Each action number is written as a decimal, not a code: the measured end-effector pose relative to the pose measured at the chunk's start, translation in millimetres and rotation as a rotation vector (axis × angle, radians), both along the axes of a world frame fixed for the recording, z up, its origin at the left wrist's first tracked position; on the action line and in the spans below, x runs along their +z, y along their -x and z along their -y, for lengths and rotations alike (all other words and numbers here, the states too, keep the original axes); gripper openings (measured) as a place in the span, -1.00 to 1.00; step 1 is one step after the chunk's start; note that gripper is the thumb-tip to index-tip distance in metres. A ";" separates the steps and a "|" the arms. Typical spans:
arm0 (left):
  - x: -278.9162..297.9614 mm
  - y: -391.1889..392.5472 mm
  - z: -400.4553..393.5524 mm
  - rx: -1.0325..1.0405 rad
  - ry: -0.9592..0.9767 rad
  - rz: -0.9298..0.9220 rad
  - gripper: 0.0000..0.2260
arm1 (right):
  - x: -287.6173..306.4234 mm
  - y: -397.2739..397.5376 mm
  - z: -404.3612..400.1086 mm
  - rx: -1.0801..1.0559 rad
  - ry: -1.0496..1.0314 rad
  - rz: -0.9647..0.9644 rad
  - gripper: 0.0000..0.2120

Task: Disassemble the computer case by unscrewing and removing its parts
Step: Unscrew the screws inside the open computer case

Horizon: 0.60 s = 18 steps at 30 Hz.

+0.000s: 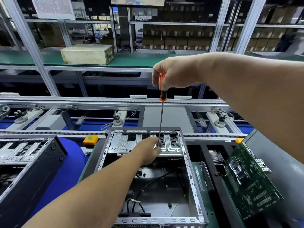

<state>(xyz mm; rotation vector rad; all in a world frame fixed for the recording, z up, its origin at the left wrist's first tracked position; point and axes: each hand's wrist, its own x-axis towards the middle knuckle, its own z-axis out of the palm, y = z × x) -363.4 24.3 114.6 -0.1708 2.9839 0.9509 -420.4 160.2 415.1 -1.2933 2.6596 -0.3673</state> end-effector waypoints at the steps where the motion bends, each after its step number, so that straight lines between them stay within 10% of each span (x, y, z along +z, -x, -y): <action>1: -1.3 0.3 -0.1 0.001 -0.029 -0.026 -0.92 | -1.4 0.9 1.2 -0.013 -0.007 -0.042 -0.85; 12: -12.8 -2.3 5.7 0.060 -0.403 -0.120 -0.87 | -18.1 11.0 12.3 -0.041 -0.052 -0.507 -0.63; 18: -15.3 -2.8 7.6 0.046 -0.356 -0.118 -0.85 | -13.1 8.3 13.8 0.008 -0.013 -0.275 -0.89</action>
